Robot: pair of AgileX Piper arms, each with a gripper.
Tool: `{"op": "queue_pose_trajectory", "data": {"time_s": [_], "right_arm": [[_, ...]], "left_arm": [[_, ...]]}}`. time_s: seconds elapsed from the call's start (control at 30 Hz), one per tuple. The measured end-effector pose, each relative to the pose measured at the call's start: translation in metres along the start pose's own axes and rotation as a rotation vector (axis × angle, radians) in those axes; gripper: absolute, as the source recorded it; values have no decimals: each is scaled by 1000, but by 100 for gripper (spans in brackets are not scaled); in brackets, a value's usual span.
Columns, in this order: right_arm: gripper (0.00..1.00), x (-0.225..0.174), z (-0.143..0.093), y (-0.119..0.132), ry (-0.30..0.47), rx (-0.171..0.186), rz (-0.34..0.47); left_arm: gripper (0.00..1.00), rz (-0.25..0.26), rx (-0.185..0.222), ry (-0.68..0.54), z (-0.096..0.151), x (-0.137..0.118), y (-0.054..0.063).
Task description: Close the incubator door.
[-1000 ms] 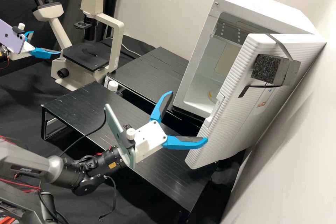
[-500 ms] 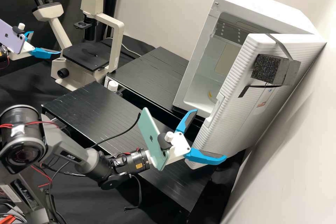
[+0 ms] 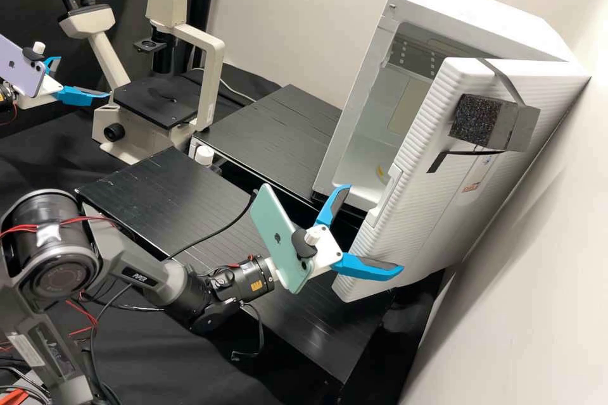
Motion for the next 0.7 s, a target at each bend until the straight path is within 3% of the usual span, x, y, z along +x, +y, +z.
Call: {"op": "queue_pose_trajectory", "data": {"time_s": [0.2, 0.3, 0.5, 0.7], "right_arm": [[100, 1, -12, -16, 47, 60, -63], [100, 3, -25, -31, 90, 84, -147], [100, 12, -50, -54, 191, 60, -268], [100, 20, -59, -75, 223, 3, -295]], "left_arm": [[100, 0, 0, 0, 0, 0, 0], [100, 0, 0, 0, 0, 0, 0], [100, 0, 0, 0, 0, 0, 0], [100, 0, 0, 0, 0, 0, 0]]}}
